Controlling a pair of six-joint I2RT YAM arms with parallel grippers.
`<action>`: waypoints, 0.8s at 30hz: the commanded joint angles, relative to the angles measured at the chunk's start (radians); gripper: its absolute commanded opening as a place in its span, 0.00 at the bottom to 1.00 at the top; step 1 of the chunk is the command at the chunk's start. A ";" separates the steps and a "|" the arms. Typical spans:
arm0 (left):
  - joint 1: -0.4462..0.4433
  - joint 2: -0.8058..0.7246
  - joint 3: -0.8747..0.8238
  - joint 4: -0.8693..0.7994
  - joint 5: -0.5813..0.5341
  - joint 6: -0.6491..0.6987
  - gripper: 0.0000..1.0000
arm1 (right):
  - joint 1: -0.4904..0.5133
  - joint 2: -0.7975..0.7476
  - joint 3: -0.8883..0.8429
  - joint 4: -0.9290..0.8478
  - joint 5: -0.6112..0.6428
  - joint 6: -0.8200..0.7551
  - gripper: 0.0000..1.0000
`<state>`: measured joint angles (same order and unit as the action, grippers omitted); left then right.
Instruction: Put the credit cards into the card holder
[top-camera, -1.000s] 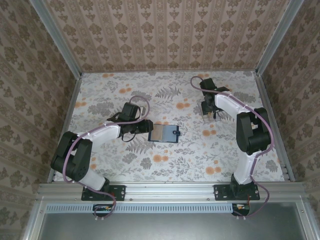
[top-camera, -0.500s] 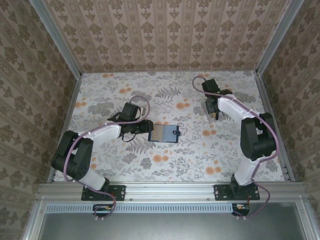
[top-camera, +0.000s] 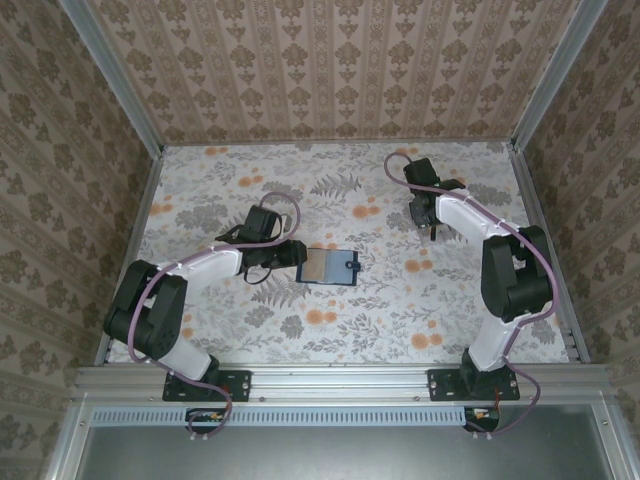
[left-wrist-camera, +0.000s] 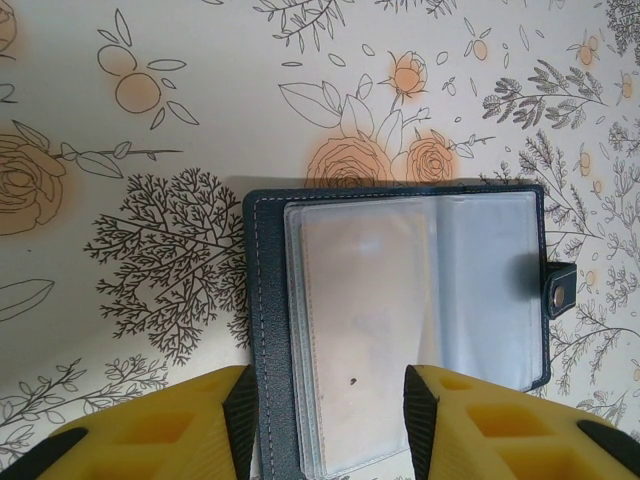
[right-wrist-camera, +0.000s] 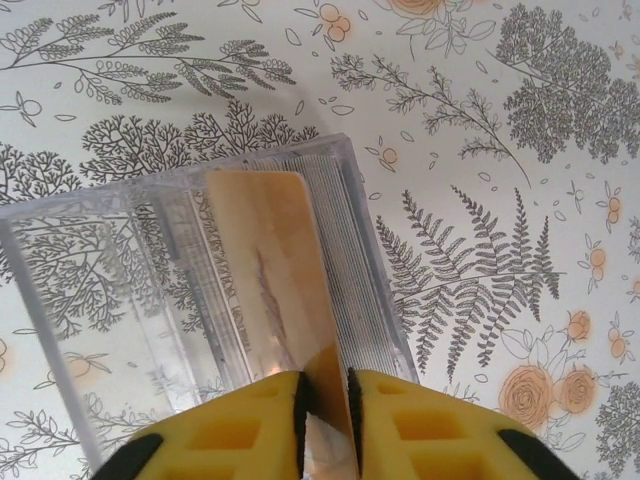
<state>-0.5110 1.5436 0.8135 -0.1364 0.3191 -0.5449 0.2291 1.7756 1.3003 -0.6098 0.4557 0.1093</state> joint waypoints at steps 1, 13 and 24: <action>-0.004 0.013 0.019 -0.017 0.022 0.019 0.45 | 0.005 -0.061 -0.006 -0.024 -0.010 0.009 0.17; -0.011 0.010 0.026 -0.025 0.025 0.013 0.46 | 0.011 -0.220 -0.070 -0.020 -0.249 0.089 0.02; -0.027 0.044 0.051 -0.071 0.063 0.051 0.46 | 0.085 -0.292 -0.317 0.373 -1.032 0.455 0.00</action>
<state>-0.5301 1.5673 0.8230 -0.1577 0.3592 -0.5289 0.2771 1.4578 1.0401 -0.4164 -0.2939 0.3985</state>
